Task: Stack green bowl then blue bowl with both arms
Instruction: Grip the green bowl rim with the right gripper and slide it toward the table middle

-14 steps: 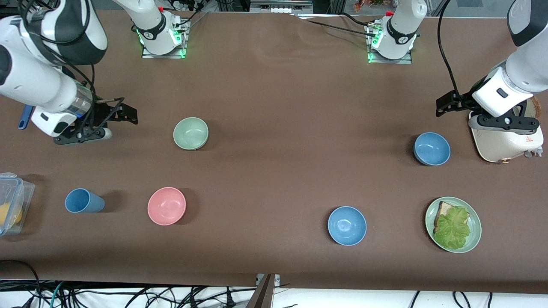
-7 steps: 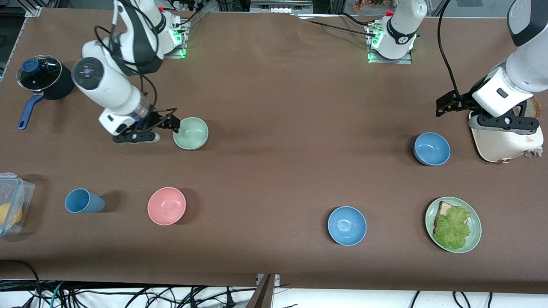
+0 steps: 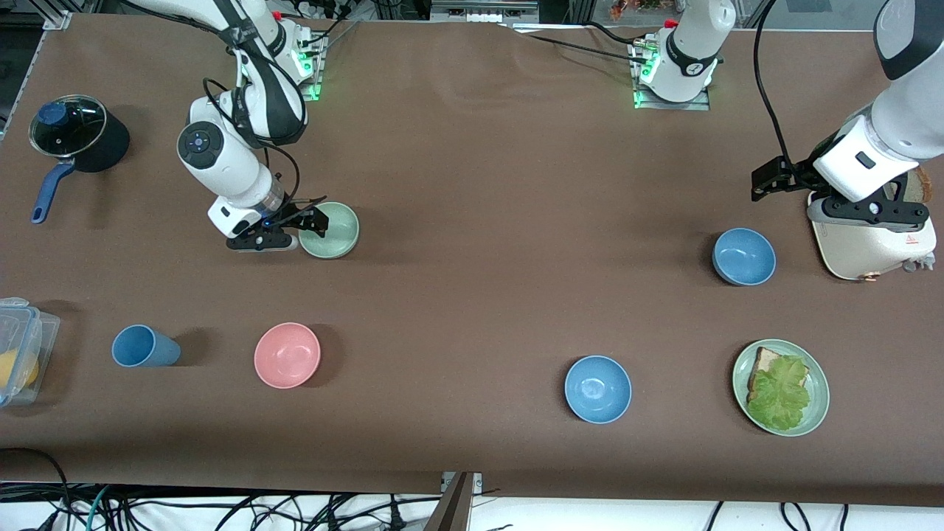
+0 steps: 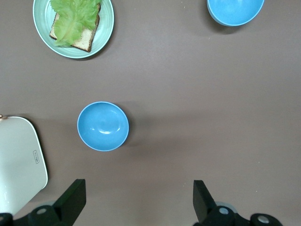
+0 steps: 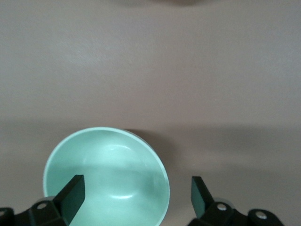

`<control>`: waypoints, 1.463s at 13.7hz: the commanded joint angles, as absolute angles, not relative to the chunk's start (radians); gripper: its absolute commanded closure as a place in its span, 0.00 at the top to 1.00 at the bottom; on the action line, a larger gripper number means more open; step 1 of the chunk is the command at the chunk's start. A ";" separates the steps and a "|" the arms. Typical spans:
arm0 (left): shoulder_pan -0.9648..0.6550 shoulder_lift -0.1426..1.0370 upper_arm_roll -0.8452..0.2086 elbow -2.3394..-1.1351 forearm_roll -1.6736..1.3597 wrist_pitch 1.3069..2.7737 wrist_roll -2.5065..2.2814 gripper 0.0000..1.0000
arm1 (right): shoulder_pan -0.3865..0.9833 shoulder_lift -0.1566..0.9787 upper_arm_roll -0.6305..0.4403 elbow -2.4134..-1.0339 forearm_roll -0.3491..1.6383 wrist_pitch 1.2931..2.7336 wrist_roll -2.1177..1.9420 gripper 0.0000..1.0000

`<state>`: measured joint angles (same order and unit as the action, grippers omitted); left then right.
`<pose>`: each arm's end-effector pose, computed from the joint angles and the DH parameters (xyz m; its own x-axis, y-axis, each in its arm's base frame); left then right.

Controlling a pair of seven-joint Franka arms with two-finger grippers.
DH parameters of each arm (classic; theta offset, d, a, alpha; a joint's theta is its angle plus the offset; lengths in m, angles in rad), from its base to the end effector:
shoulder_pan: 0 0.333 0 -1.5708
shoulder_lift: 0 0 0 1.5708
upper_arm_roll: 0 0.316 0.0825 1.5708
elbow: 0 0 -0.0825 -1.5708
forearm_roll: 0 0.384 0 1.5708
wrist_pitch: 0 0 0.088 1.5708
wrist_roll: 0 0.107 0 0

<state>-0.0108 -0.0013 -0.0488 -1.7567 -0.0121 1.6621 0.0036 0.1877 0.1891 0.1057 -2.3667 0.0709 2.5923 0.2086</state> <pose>0.5513 -0.0341 0.5450 0.9937 -0.0618 -0.0931 -0.0609 -0.9981 0.0122 0.4916 0.1478 0.2503 0.9995 0.0220 0.0221 0.0234 -0.9976 -0.0650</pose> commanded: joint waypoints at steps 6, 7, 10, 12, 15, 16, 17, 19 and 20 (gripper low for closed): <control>-0.011 0.012 -0.048 -1.727 -0.028 1.637 -0.006 1.00 | 0.184 0.239 0.109 -2.425 0.077 2.692 0.198 0.80; -0.011 0.012 -0.048 -1.727 -0.028 1.637 -0.006 1.00 | 0.184 0.242 0.109 -2.425 0.077 2.695 0.198 0.69; -0.011 0.012 -0.048 -1.727 -0.028 1.635 -0.008 1.00 | 0.184 0.252 0.110 -2.424 0.077 2.704 0.198 0.26; -0.011 0.012 -0.048 -1.727 -0.028 1.631 -0.008 1.00 | 0.183 0.253 0.109 -2.422 0.077 2.704 0.199 0.00; -0.011 0.012 -0.048 -1.727 -0.028 1.631 -0.008 1.00 | 0.184 0.242 0.112 -2.407 0.075 2.695 0.210 0.00; -0.011 0.012 -0.048 -1.727 -0.028 1.631 -0.008 1.00 | 0.184 0.238 0.118 -2.393 0.075 2.694 0.207 0.00; -0.011 0.012 -0.048 -1.727 -0.028 1.631 -0.008 1.00 | 0.184 0.232 0.133 -2.378 0.075 2.692 0.207 0.00; -0.011 0.012 -0.048 -1.727 -0.028 1.631 -0.008 1.00 | 0.187 0.242 0.188 -2.300 0.075 2.671 0.270 0.00; -0.011 0.012 -0.048 -1.727 -0.028 1.631 -0.008 1.00 | 0.198 0.265 0.211 -2.233 0.075 2.627 0.320 0.00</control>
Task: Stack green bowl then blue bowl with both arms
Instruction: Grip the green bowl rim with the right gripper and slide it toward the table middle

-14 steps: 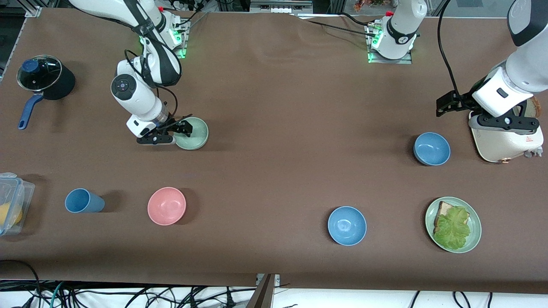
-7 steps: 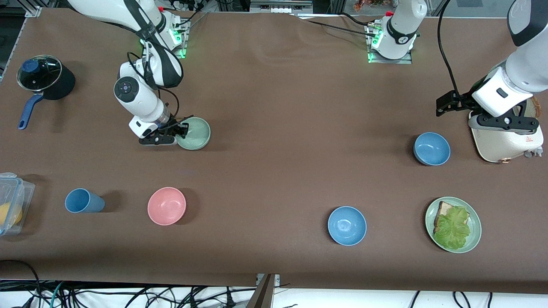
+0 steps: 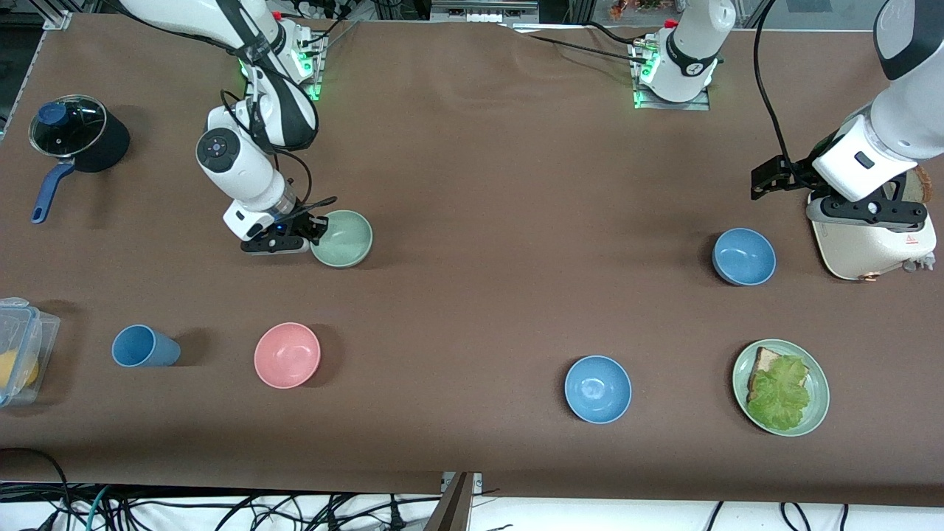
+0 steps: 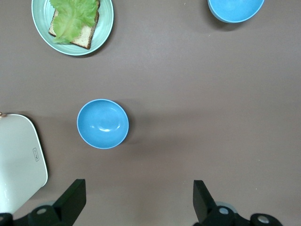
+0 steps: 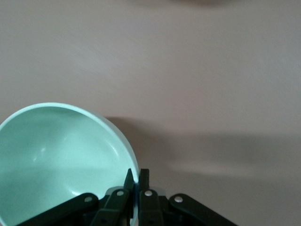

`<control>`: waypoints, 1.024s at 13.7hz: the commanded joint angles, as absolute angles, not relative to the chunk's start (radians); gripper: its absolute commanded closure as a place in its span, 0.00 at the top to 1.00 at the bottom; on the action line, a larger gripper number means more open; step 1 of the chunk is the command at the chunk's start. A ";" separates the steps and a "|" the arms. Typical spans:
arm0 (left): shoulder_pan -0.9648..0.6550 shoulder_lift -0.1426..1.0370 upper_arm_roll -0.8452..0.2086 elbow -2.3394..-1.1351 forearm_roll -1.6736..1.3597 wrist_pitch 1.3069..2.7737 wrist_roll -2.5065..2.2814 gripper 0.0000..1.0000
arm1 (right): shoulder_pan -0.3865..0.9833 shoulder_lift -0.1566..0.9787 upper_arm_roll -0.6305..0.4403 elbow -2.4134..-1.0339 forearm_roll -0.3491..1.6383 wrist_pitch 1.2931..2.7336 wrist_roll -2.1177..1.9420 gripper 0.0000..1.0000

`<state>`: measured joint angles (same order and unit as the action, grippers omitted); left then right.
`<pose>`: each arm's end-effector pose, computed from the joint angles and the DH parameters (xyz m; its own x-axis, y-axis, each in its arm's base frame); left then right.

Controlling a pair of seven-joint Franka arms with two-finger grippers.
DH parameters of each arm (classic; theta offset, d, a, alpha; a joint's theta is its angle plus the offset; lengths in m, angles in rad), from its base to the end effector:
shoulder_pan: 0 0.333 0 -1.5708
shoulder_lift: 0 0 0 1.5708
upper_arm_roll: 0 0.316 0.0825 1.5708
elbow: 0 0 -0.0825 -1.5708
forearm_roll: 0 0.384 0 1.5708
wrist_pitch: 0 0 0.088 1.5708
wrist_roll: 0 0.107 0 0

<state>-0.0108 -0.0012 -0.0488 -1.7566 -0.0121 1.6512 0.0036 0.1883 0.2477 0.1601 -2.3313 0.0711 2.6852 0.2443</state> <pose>0.5501 -0.0340 0.5441 0.9927 -0.0619 -0.1040 -0.0609 -0.9981 0.0122 0.4996 0.1801 0.2428 0.9960 0.0307 0.0835 0.0390 -0.9942 -0.1002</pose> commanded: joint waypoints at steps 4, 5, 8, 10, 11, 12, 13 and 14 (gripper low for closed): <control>-0.011 0.012 -0.048 -1.727 -0.028 1.631 -0.008 1.00 | 0.334 0.486 0.212 -1.857 0.063 2.453 0.564 0.00; -0.011 0.012 -0.048 -1.727 -0.028 1.631 -0.008 1.00 | 0.372 0.538 0.210 -1.776 0.057 2.426 0.618 0.00; -0.011 0.012 -0.048 -1.727 -0.028 1.631 -0.008 1.00 | 0.466 0.693 0.204 -1.574 0.026 2.399 0.725 0.00; -0.011 0.012 -0.048 -1.727 -0.028 1.631 -0.008 1.00 | 0.506 0.776 0.204 -1.487 -0.024 2.401 0.793 0.00; -0.011 0.012 -0.048 -1.727 -0.028 1.631 -0.008 1.00 | 0.515 0.800 0.204 -1.465 -0.047 2.404 0.810 0.00; -0.011 0.012 -0.048 -1.727 -0.026 1.631 -0.008 1.00 | 0.525 0.816 0.204 -1.454 -0.052 2.407 0.819 0.00; -0.011 0.012 -0.048 -1.727 -0.026 1.631 -0.008 1.00 | 0.532 0.825 0.203 -1.453 -0.057 2.410 0.822 0.00; -0.011 0.012 -0.048 -1.727 -0.028 1.631 -0.008 1.00 | 0.543 0.834 0.195 -1.451 -0.057 2.414 0.822 0.00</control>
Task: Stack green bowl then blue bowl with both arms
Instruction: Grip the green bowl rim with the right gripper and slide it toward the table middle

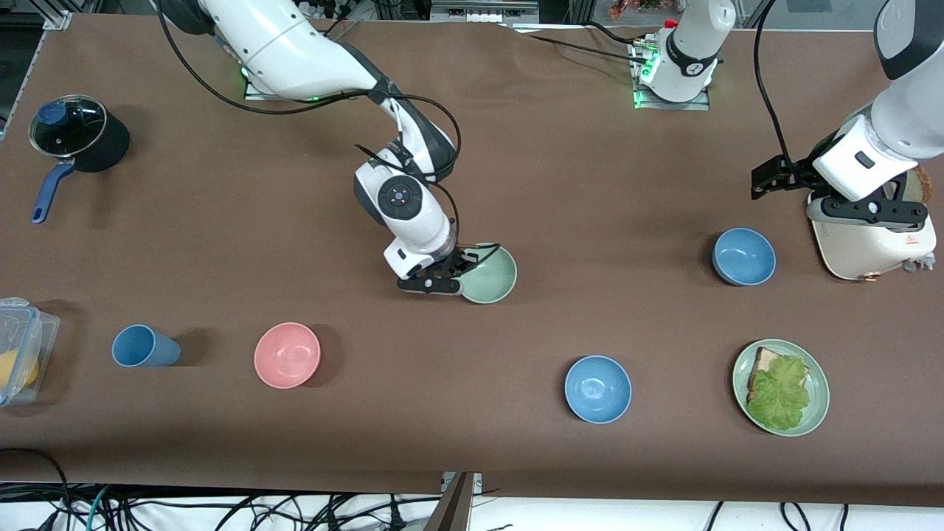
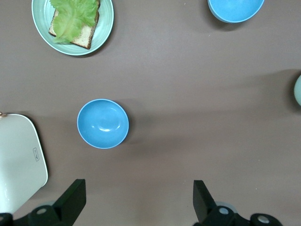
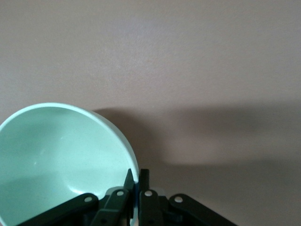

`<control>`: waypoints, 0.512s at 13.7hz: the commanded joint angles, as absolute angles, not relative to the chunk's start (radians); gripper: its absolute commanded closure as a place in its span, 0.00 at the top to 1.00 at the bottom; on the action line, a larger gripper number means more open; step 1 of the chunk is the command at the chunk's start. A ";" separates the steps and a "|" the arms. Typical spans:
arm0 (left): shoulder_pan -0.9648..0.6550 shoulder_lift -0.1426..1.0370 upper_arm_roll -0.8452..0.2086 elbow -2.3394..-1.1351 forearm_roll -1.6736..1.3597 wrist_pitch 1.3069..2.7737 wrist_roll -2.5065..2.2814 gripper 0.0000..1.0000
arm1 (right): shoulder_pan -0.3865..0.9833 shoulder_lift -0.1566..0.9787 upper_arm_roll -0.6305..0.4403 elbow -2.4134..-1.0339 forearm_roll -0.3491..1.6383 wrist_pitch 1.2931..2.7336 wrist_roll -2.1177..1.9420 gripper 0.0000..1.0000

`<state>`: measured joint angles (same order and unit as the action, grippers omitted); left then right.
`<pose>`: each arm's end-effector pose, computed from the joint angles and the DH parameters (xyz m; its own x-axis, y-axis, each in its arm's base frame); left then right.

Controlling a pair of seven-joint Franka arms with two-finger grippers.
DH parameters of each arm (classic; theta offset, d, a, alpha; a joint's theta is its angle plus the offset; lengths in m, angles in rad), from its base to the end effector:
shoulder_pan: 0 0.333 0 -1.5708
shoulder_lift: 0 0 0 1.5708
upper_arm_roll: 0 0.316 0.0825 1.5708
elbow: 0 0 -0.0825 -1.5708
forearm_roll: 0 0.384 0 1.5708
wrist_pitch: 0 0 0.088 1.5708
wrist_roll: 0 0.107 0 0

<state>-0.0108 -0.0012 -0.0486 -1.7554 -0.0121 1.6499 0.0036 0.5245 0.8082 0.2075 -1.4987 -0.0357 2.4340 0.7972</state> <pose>0.5501 -0.0339 0.5446 0.9927 -0.0617 -0.1041 -0.0607 -0.9981 0.0122 0.5594 0.4658 0.2092 0.9935 -0.1138 0.0100 -0.1100 -0.9765 -0.1855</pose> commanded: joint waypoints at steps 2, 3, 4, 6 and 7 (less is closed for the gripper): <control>-0.009 0.012 -0.048 -1.727 -0.028 1.629 -0.008 1.00 | 0.557 0.836 0.181 -1.453 -0.057 2.425 0.822 0.00; -0.011 0.012 -0.048 -1.727 -0.028 1.629 -0.008 1.00 | 0.558 0.838 0.181 -1.453 -0.057 2.428 0.822 0.00; -0.011 0.012 -0.048 -1.727 -0.028 1.629 -0.008 1.00 | 0.558 0.838 0.179 -1.453 -0.058 2.430 0.822 0.29; -0.011 0.012 -0.048 -1.727 -0.028 1.629 -0.008 1.00 | 0.558 0.831 0.179 -1.453 -0.058 2.431 0.821 1.00; -0.011 0.012 -0.048 -1.727 -0.028 1.629 -0.008 1.00 | 0.557 0.824 0.175 -1.450 -0.058 2.427 0.816 1.00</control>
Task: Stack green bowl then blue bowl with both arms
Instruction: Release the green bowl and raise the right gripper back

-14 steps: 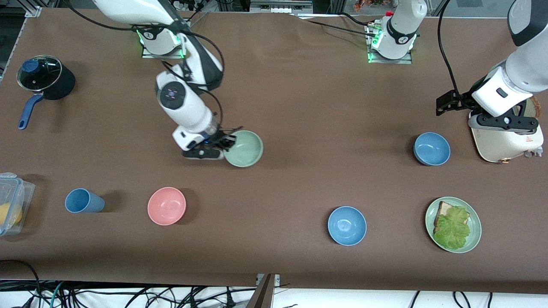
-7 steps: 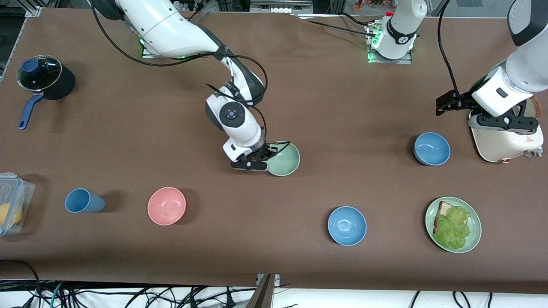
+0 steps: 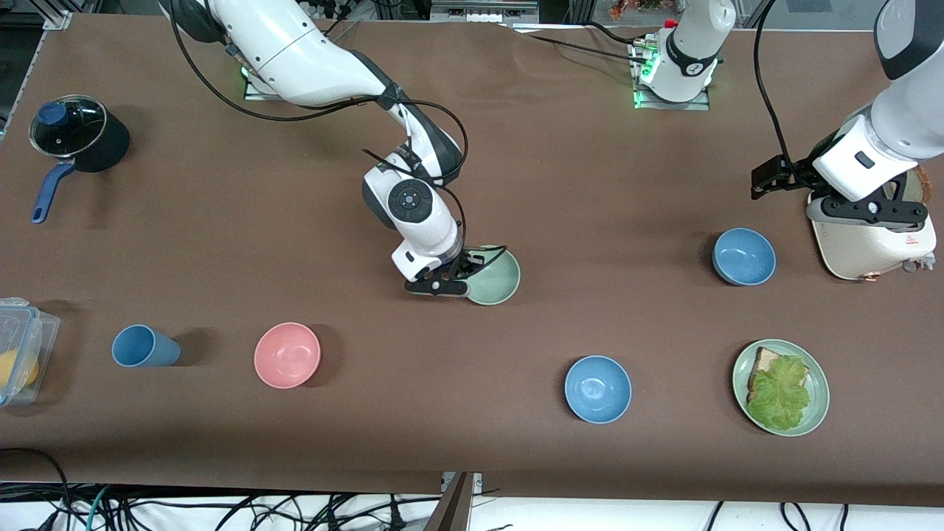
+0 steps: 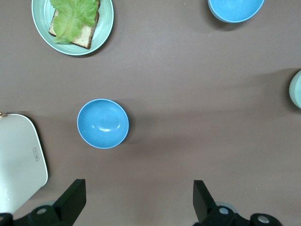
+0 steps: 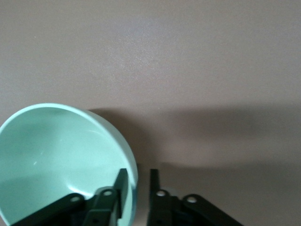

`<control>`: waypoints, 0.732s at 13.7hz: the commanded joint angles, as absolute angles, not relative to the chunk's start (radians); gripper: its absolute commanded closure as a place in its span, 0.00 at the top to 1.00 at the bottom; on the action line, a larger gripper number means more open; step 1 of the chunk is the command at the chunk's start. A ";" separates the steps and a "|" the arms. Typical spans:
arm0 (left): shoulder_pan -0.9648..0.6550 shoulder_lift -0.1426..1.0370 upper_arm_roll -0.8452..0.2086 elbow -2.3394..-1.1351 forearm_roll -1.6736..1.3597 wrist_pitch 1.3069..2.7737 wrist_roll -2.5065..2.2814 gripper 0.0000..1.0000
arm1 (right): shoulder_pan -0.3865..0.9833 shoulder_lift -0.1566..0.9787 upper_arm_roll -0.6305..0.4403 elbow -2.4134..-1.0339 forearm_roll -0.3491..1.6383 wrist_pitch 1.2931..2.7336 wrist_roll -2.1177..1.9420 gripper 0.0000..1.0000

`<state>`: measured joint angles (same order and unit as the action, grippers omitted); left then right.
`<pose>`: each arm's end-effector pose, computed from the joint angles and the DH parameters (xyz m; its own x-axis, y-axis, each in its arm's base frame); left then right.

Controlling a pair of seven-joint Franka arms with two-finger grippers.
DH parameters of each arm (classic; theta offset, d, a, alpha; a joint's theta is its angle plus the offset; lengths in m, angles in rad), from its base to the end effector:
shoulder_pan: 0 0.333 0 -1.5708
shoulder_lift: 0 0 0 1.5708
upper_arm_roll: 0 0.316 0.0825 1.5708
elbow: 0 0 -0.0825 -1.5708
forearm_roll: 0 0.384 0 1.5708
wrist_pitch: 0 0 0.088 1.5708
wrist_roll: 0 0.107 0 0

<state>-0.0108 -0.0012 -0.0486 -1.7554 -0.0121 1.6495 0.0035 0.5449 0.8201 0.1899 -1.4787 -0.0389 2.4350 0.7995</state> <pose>0.5500 -0.0339 0.5446 0.9926 -0.0616 -0.1045 -0.0606 -0.9981 0.0122 0.5604 0.4710 0.2081 0.9938 -0.1086 0.0244 -0.1024 -0.9781 -0.1813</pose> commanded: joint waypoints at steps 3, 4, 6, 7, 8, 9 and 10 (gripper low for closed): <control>-0.011 0.012 -0.048 -1.727 -0.028 1.629 -0.008 1.00 | 0.546 0.769 0.146 -1.425 -0.051 2.335 0.805 1.00; -0.011 0.012 -0.048 -1.727 -0.028 1.629 -0.008 1.00 | 0.532 0.735 0.126 -1.425 -0.054 2.291 0.798 1.00; -0.011 0.012 -0.048 -1.727 -0.028 1.629 -0.008 1.00 | 0.479 0.649 0.112 -1.428 -0.052 2.197 0.763 1.00; -0.011 0.012 -0.048 -1.727 -0.028 1.623 -0.008 1.00 | 0.436 0.608 0.112 -1.430 -0.049 2.131 0.694 1.00; -0.011 0.012 -0.048 -1.727 -0.028 1.621 -0.006 1.00 | 0.395 0.568 0.113 -1.431 -0.040 2.067 0.617 1.00; -0.011 0.012 -0.048 -1.727 -0.028 1.620 -0.008 1.00 | 0.353 0.524 0.114 -1.437 -0.026 1.995 0.560 1.00; -0.012 0.012 -0.048 -1.727 -0.028 1.620 -0.011 1.00 | 0.321 0.479 0.112 -1.449 -0.008 1.947 0.504 1.00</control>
<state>-0.0108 -0.0008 -0.0486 -1.7553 -0.0121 1.6437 0.0035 0.3830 0.5753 0.0991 -1.3984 -0.0343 2.0302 0.6001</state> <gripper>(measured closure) 0.000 0.000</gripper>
